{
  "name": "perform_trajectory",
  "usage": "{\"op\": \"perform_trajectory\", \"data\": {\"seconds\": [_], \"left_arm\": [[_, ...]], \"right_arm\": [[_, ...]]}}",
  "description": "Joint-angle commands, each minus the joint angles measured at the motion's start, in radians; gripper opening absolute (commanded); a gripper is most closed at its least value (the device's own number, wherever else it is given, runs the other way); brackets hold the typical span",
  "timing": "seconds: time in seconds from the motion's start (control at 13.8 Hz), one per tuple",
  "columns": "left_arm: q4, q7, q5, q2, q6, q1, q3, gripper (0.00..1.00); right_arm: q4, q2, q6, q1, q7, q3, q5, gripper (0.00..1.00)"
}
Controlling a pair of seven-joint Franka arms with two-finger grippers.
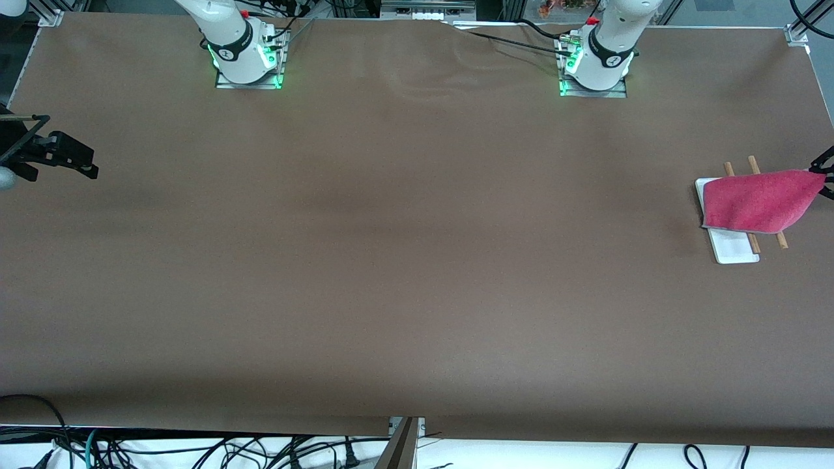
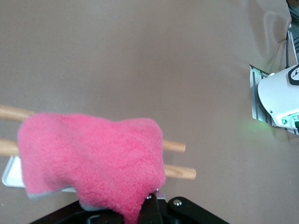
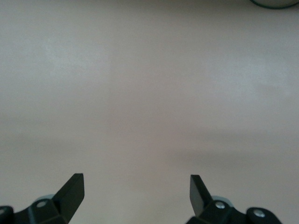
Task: Pass towel and hang on rack
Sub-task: 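Drape the towel over the wooden rods with the left gripper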
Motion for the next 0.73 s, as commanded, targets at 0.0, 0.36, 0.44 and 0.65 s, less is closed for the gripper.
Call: {"op": "perform_trajectory", "data": {"seconds": [0.0, 0.36, 0.44, 0.65], "left_arm": [[0.067, 0.035, 0.025, 0.036, -0.02, 0.001, 0.006, 0.24], [0.087, 0.09, 0.017, 0.068, 0.013, 0.008, 0.037, 1.0], [0.09, 0.093, 0.017, 0.073, 0.013, 0.017, 0.037, 1.0], [0.126, 0.085, 0.019, 0.071, 0.008, 0.028, 0.037, 1.0]], "right_arm": [[0.004, -0.002, 0.012, -0.008, -0.027, 0.006, 0.017, 1.0], [0.012, 0.007, 0.022, -0.004, -0.029, 0.007, 0.02, 1.0], [0.012, 0.007, 0.022, -0.002, -0.02, 0.009, 0.022, 1.0], [0.012, 0.008, 0.022, -0.002, -0.015, 0.011, 0.025, 1.0]]}}
